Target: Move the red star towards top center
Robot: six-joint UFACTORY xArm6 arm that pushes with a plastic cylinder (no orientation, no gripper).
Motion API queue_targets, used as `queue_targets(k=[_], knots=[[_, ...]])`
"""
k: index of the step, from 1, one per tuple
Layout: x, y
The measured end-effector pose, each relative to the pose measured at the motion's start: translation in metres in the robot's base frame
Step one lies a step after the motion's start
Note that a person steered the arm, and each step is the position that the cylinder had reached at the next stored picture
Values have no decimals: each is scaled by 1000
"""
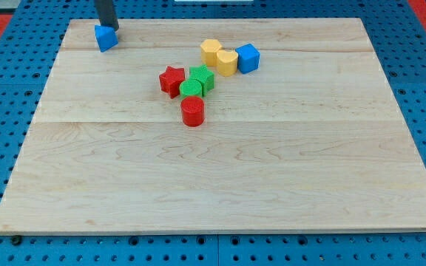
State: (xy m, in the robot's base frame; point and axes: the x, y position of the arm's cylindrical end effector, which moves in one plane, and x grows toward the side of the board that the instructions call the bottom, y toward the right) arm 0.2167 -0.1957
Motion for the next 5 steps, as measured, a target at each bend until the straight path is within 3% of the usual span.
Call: queue_targets(k=[1,2,3,5], knots=[[0,2],[16,94],[23,132],[109,216]])
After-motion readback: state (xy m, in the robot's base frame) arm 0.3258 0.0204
